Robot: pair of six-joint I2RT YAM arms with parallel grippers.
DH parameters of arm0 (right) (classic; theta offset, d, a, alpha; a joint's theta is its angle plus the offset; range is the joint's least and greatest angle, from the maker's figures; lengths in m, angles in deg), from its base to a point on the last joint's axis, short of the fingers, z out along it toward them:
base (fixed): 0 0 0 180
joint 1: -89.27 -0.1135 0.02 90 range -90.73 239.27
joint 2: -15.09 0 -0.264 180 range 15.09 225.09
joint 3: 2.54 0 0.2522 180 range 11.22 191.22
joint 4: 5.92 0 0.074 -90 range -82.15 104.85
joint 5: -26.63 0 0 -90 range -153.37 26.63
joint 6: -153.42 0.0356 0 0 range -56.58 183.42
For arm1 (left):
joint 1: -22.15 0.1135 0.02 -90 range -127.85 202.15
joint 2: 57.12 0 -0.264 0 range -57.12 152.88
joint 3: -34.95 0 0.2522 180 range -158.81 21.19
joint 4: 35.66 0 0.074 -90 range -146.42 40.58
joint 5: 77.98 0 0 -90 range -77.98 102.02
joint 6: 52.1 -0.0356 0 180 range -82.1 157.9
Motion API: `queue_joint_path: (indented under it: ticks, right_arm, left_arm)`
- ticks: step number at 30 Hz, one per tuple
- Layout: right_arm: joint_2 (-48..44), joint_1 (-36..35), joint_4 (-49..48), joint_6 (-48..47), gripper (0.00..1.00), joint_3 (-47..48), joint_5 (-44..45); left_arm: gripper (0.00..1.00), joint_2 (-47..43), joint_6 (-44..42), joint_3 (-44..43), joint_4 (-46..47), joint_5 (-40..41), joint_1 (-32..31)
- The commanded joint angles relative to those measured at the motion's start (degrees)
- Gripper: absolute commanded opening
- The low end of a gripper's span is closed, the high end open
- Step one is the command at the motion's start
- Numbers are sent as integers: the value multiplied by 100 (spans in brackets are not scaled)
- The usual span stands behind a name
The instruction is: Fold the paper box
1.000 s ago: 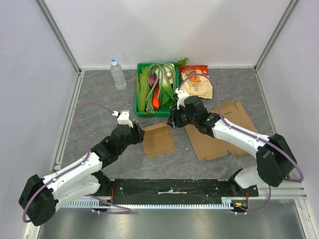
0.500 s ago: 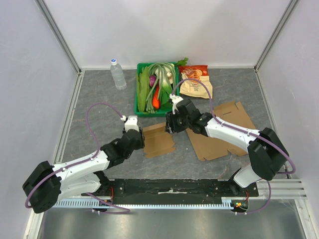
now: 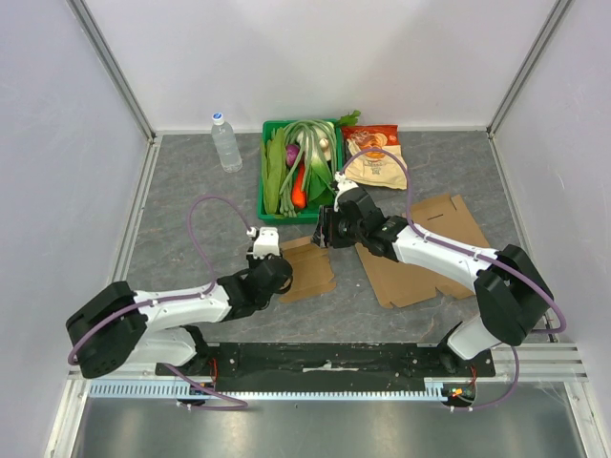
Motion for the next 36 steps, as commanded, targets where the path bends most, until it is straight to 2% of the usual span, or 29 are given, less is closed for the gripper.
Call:
queue_joint_path:
  ticks: [1, 7, 19, 26, 32, 36]
  right_arm:
    - [-88, 14, -262, 287, 57, 64, 195]
    - [-255, 14, -201, 235, 56, 64, 274]
    - [-185, 23, -227, 235, 55, 82, 265]
    - [-89, 40, -438, 349, 54, 99, 73]
    - [-193, 32, -385, 437, 57, -41, -16]
    - [-615, -65, -377, 419, 59, -322, -15]
  left_arm:
    - [45, 349, 233, -337, 469, 976, -94]
    - [38, 780, 232, -601, 381, 1292, -147]
    - [25, 1027, 145, -654, 609, 1442, -191]
    - [9, 1018, 92, -540, 768, 1468, -208]
    - [2, 1053, 241, -601, 593, 1626, -244]
    - [2, 1150, 452, -724, 320, 1758, -252]
